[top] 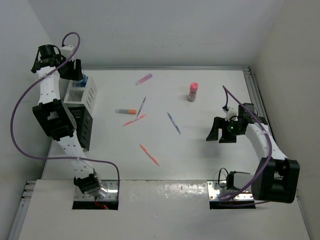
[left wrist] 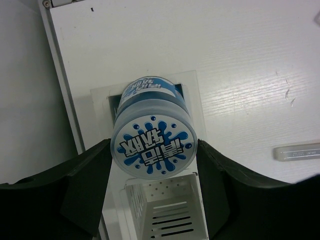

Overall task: Sort the stationery into containers
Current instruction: Place the stationery in the storage box.

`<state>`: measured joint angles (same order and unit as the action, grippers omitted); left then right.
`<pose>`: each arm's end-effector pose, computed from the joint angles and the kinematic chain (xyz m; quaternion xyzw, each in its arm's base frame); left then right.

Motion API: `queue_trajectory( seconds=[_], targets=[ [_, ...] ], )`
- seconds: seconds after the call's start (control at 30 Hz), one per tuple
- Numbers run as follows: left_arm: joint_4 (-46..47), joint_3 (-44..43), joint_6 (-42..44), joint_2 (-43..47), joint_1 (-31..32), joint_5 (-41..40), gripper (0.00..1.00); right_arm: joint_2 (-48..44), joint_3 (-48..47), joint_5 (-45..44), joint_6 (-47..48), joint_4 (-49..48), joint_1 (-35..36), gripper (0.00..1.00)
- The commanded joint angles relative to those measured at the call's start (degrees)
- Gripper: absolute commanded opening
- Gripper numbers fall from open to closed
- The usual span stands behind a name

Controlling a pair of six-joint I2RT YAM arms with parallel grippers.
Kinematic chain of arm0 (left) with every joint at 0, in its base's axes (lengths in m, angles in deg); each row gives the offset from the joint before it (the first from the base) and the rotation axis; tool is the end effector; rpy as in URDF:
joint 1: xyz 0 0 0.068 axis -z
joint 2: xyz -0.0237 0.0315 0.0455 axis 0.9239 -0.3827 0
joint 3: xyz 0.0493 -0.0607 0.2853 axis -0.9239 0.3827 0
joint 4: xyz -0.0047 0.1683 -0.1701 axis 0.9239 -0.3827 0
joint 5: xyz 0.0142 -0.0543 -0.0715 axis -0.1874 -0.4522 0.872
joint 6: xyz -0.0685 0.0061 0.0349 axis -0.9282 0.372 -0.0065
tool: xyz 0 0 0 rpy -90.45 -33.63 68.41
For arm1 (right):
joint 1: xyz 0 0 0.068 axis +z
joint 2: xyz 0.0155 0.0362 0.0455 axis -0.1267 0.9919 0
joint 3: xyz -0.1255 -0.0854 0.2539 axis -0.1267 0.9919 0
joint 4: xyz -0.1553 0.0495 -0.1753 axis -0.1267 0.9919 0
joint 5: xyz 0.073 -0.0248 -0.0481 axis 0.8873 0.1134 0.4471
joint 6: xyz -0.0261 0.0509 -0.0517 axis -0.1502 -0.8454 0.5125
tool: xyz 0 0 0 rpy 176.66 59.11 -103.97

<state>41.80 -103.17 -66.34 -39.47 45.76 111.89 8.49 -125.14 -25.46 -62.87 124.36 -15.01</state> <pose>0.4627 0.1573 0.3243 0.0558 0.9079 -0.0389 0.4136 0.1915 0.0068 0.2071 0.0745 0.9518 0.2498 0.1615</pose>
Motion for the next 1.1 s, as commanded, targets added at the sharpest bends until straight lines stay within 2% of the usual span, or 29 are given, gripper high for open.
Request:
queue_trajectory(
  seconds=[0.0,0.6,1.07],
  targets=[
    [-0.32,-0.12,0.97,3.46,-0.15,0.99,0.0,-1.26,-0.06,0.21,-0.35,-0.66,0.17,0.77],
    [-3.57,-6.44,0.62,3.3,-1.03,1.25,0.0,-1.53,0.91,0.21,-0.88,-1.72,0.17,0.77],
    [-4.89,-11.71,-0.97,-6.19,-1.03,0.55,0.0,-1.44,0.73,-0.23,-0.7,-1.37,0.17,0.77]
  ],
)
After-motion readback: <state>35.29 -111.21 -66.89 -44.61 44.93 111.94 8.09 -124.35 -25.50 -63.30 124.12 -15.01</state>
